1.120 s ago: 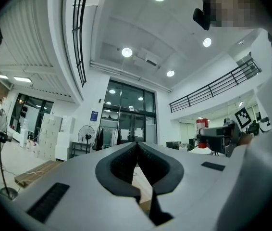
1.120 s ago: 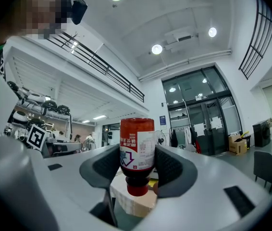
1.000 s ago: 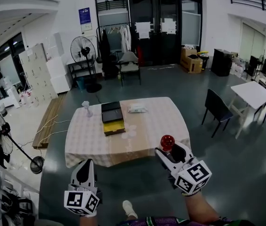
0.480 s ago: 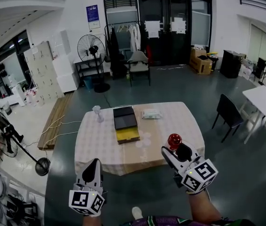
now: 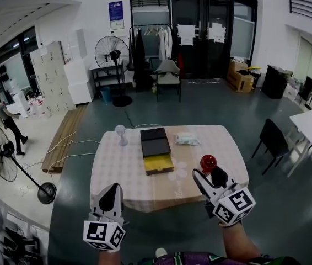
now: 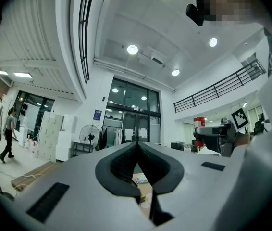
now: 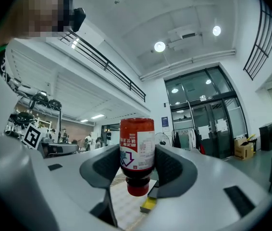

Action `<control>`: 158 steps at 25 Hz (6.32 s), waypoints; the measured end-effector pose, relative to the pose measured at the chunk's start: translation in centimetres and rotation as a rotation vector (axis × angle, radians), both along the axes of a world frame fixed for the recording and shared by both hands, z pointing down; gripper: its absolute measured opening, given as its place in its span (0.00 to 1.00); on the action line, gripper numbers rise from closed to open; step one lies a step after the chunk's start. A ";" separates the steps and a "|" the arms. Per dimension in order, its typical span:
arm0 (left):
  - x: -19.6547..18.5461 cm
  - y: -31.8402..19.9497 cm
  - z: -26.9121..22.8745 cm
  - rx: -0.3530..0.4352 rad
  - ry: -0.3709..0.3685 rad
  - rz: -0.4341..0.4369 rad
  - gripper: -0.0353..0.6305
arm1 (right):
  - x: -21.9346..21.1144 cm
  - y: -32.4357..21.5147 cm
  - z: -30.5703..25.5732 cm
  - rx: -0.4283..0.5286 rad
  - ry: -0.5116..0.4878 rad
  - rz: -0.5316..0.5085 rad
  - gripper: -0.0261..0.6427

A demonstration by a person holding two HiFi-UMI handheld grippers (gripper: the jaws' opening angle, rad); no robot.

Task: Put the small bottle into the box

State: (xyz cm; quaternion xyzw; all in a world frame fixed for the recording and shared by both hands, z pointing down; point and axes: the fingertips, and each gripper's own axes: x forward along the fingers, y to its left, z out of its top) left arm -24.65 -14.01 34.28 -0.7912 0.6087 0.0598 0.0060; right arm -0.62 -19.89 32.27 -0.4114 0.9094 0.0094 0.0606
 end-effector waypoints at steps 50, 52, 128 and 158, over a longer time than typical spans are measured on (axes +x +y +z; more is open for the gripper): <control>0.0 -24.2 6.5 -0.055 0.034 -0.240 0.09 | -10.9 -33.7 19.6 -0.341 0.177 -0.399 0.38; 0.3 -24.5 6.8 -0.063 0.037 -0.253 0.09 | -10.8 -34.4 21.5 -0.367 0.205 -0.395 0.38; -4.1 -24.8 13.5 -0.206 0.034 -0.516 0.09 | -18.1 -36.7 47.7 -0.651 0.808 -0.532 0.37; -2.3 -21.9 8.8 -0.150 0.022 -0.178 0.09 | -8.6 -31.2 30.5 -0.568 0.419 -0.151 0.37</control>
